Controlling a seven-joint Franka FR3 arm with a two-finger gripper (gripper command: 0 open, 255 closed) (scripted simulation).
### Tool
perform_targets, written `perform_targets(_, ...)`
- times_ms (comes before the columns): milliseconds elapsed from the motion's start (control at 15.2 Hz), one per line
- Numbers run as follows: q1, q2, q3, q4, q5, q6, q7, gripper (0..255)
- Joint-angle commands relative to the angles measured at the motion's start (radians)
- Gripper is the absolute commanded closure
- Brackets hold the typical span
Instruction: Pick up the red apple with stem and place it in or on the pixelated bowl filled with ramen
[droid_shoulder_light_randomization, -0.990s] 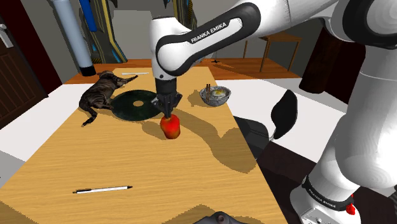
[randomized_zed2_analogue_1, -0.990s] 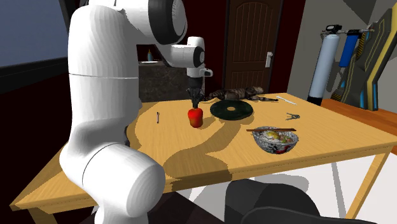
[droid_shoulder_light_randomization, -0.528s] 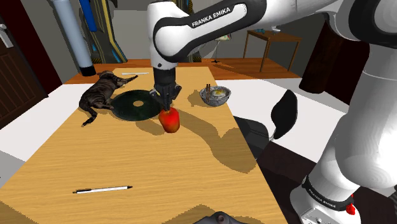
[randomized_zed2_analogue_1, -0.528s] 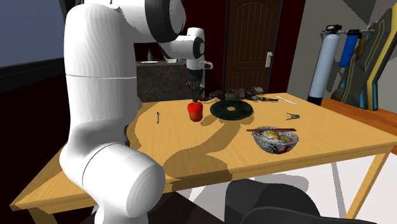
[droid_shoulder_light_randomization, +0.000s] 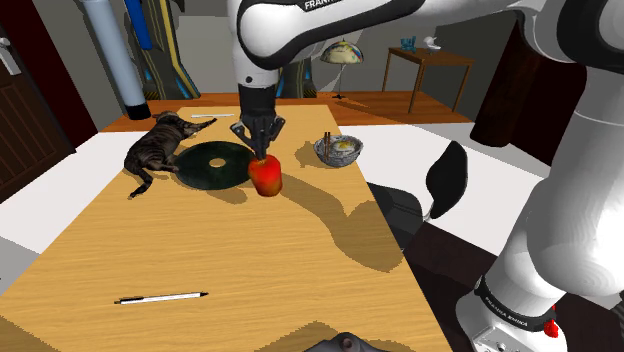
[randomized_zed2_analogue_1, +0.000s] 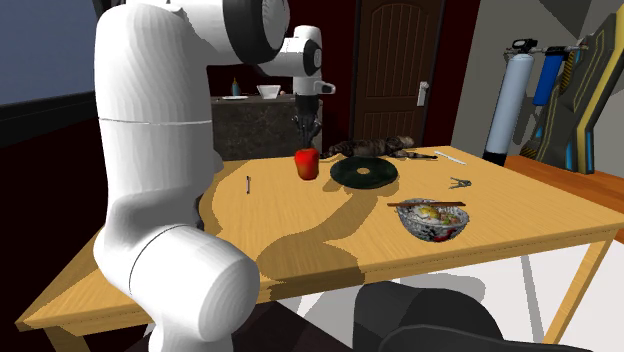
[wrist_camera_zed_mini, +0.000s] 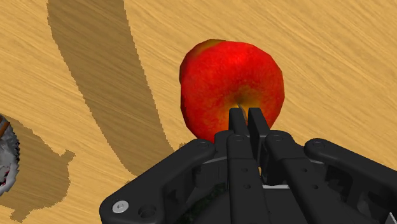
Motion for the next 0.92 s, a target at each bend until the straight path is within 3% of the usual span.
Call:
perform_targets(0,-0.001,-0.004,0.000,0.020,0.001,-0.024,-0.002,255)
perform_targets(726,0.001,-0.003,0.001,0.163,0.001,-0.165,0.001,255)
perform_targets(858,-0.026,-0.017,-0.018,0.157,0.008,-0.174,-0.045,255)
